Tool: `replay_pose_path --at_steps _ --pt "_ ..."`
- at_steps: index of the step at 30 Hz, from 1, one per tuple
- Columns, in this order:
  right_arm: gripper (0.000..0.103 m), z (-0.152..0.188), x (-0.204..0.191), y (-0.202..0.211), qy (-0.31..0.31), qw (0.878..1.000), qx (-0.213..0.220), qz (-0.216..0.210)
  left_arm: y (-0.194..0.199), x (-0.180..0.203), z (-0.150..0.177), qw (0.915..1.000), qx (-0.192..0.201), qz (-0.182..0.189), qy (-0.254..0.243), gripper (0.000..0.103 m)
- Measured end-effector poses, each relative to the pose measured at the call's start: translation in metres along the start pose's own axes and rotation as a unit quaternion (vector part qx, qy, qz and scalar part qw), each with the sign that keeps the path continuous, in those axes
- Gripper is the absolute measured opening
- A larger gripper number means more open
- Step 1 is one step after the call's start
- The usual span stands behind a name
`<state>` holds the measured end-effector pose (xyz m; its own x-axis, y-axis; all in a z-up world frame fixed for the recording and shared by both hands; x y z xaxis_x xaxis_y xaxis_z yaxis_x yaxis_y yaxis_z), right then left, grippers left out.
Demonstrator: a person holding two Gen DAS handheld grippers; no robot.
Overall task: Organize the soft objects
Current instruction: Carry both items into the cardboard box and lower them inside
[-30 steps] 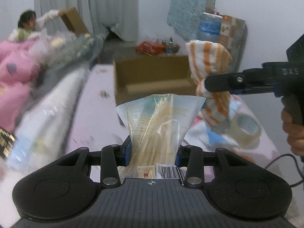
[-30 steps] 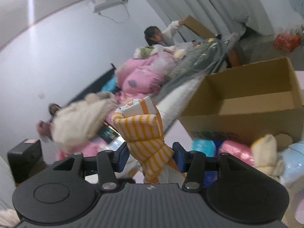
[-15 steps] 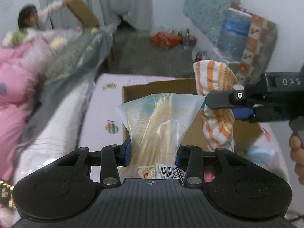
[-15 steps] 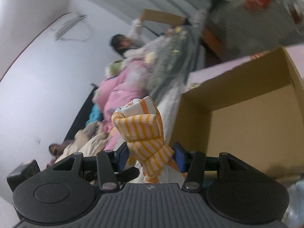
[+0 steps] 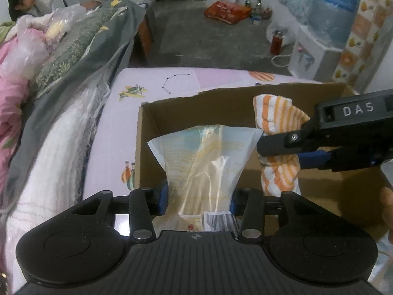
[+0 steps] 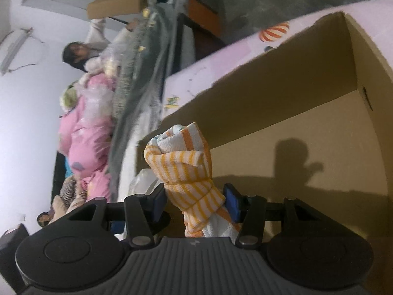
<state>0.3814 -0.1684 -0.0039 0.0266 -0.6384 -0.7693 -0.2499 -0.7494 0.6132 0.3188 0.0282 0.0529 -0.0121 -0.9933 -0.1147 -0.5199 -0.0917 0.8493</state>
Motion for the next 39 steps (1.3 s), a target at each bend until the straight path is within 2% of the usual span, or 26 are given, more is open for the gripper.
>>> replay_pose_path --at_steps 5,7,10,14,20,24,31,39 --pt "0.046 -0.01 0.005 -0.021 -0.007 1.0 -0.016 0.017 -0.013 0.01 -0.007 0.9991 -0.014 -0.032 -0.023 0.058" --pt "0.046 -0.011 0.006 -0.026 -0.008 1.0 -0.019 0.021 -0.015 0.012 -0.008 0.9987 -0.016 -0.037 -0.03 0.069" --pt "0.046 -0.011 0.011 -0.029 -0.014 0.999 -0.02 0.026 -0.015 0.016 -0.007 0.9976 -0.013 -0.054 -0.041 0.075" --pt "0.05 -0.012 0.017 -0.031 -0.027 0.999 -0.026 0.034 -0.015 0.017 -0.006 0.9972 -0.015 -0.058 -0.044 0.076" --pt "0.054 -0.013 0.015 -0.026 -0.023 0.999 -0.012 0.046 -0.013 0.023 -0.004 0.9963 -0.007 -0.066 -0.054 0.085" --pt "0.054 -0.014 0.019 -0.019 -0.027 0.999 -0.004 0.037 -0.01 0.023 -0.005 0.9961 0.001 -0.068 -0.056 0.085" --pt "0.054 -0.01 0.016 -0.019 -0.014 0.999 -0.015 0.042 0.002 0.013 -0.004 0.9971 0.024 -0.059 -0.04 0.085" --pt "0.054 -0.007 0.011 -0.022 -0.017 0.999 -0.019 0.027 0.003 0.008 -0.004 0.9983 0.028 -0.045 -0.025 0.085"
Point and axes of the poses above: each gripper's, at about its wrist camera, not at the fingertips, and y roughly against the way its jaws point, x to its right, z to its underside, the point moved 1 cm from there along -y, roughly the way its jaws point, and after that the axes turned 1 degree about -y, right-handed, at the moved point
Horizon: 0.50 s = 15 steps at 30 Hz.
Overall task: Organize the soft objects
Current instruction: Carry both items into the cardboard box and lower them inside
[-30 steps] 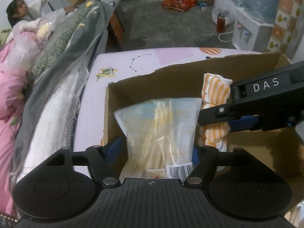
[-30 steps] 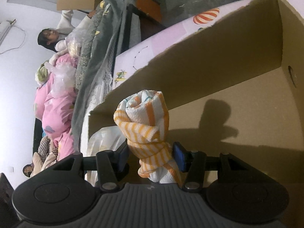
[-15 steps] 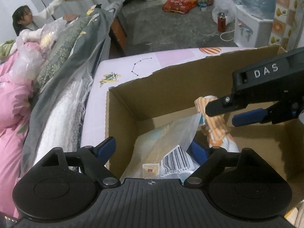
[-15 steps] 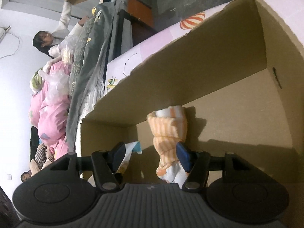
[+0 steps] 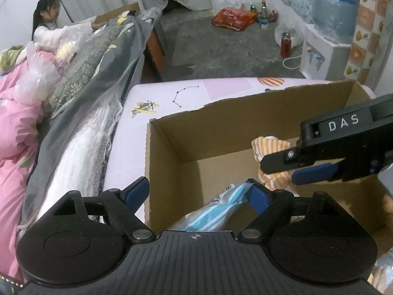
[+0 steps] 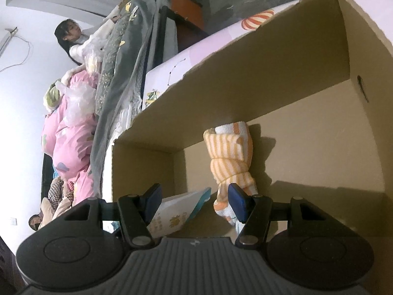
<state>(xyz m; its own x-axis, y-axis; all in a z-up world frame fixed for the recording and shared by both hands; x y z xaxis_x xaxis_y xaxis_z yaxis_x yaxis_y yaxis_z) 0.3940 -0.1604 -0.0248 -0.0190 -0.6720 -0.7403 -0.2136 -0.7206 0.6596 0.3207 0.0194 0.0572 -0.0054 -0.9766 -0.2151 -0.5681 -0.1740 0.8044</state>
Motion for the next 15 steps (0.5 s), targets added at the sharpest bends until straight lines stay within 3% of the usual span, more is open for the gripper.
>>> replay_pose_path --at_steps 7,15 --pt "0.065 0.001 0.001 -0.003 -0.035 0.998 -0.029 -0.044 0.012 -0.01 0.003 0.9997 0.007 0.019 0.015 0.085" --pt "0.066 0.006 -0.004 -0.007 -0.047 0.997 -0.037 -0.058 0.039 -0.027 0.013 0.9976 0.022 0.049 0.043 0.086"
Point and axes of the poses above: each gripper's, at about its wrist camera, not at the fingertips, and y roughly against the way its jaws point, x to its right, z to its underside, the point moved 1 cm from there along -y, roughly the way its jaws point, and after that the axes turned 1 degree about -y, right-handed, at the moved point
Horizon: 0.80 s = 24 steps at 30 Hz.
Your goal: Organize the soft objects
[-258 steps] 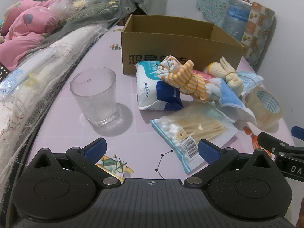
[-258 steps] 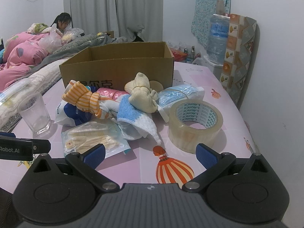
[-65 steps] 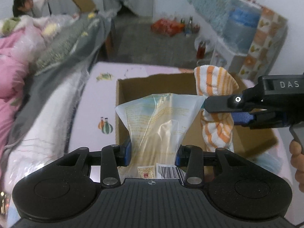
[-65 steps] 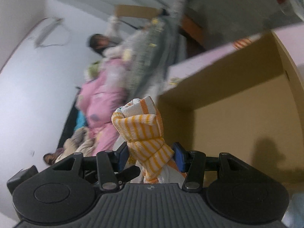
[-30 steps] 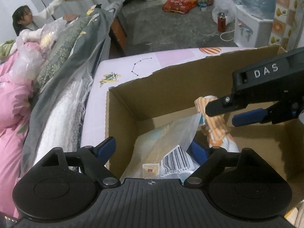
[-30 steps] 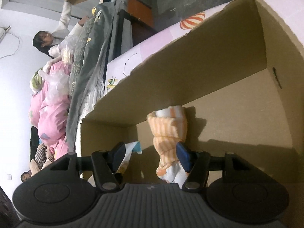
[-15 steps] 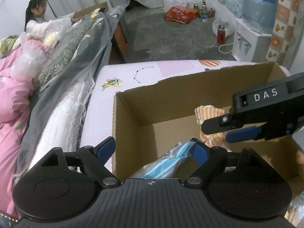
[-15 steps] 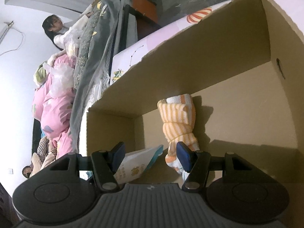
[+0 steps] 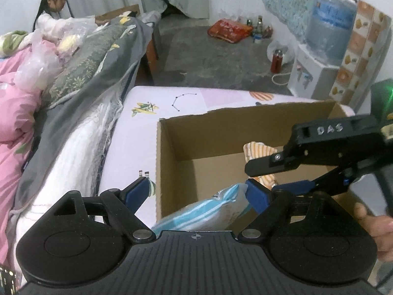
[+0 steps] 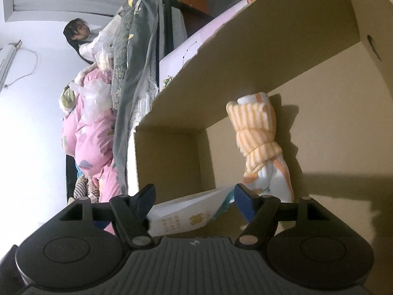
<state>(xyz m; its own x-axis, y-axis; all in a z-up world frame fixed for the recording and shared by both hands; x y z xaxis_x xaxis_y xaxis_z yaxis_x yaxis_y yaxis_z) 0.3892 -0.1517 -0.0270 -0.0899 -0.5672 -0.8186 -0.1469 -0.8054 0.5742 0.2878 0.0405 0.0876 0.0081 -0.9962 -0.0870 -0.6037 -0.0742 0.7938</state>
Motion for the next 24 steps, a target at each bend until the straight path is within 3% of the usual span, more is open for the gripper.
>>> replay_pose_path --at_steps 11,16,24 --pt "0.067 0.007 0.005 0.006 -0.006 1.0 0.014 -0.001 -0.011 0.003 -0.001 0.9997 -0.009 0.015 0.016 0.096" --pt "0.078 0.004 0.011 0.017 -0.006 1.0 0.026 -0.004 -0.009 0.005 -0.007 0.9993 0.009 0.023 0.028 0.101" --pt "0.081 0.002 0.02 0.027 -0.005 1.0 0.025 -0.009 0.013 -0.003 -0.005 0.9993 0.02 0.0 0.031 0.101"
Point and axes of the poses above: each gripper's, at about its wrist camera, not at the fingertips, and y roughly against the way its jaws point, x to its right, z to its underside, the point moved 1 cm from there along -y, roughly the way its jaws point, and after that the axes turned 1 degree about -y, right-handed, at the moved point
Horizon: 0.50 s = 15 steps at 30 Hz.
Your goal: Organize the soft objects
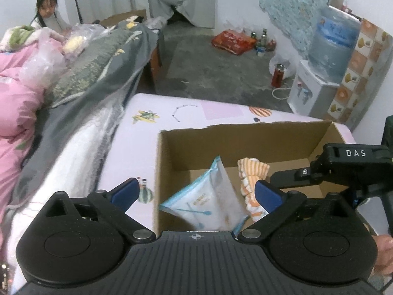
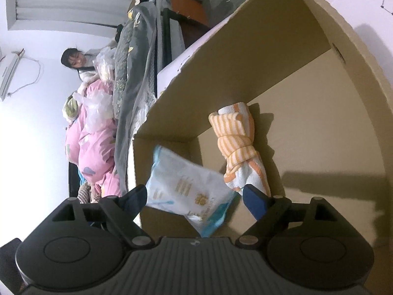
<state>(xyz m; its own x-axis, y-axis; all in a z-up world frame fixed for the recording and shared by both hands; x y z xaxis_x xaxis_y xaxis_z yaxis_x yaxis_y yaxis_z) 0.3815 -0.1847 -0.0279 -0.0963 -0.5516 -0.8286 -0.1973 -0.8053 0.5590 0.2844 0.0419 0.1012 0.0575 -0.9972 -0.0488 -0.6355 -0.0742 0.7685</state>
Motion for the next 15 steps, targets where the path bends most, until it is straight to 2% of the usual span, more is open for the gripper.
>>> replay_pose_path --at_steps 4,10,13,15 --pt "0.081 0.003 -0.012 -0.005 0.026 1.0 -0.005 0.002 0.017 -0.01 0.004 0.9998 -0.002 -0.022 0.001 0.101" --pt "0.081 0.012 -0.045 -0.029 0.103 0.994 -0.018 0.024 0.037 -0.027 0.013 0.9997 0.009 -0.024 0.0 0.101" --pt "0.081 0.018 -0.066 -0.053 0.171 0.981 -0.048 0.08 0.035 -0.036 0.018 0.9997 0.003 -0.023 0.006 0.101" --pt "0.081 0.023 -0.078 -0.071 0.23 0.962 -0.064 0.133 0.03 -0.041 0.022 0.9998 -0.005 -0.02 0.008 0.101"
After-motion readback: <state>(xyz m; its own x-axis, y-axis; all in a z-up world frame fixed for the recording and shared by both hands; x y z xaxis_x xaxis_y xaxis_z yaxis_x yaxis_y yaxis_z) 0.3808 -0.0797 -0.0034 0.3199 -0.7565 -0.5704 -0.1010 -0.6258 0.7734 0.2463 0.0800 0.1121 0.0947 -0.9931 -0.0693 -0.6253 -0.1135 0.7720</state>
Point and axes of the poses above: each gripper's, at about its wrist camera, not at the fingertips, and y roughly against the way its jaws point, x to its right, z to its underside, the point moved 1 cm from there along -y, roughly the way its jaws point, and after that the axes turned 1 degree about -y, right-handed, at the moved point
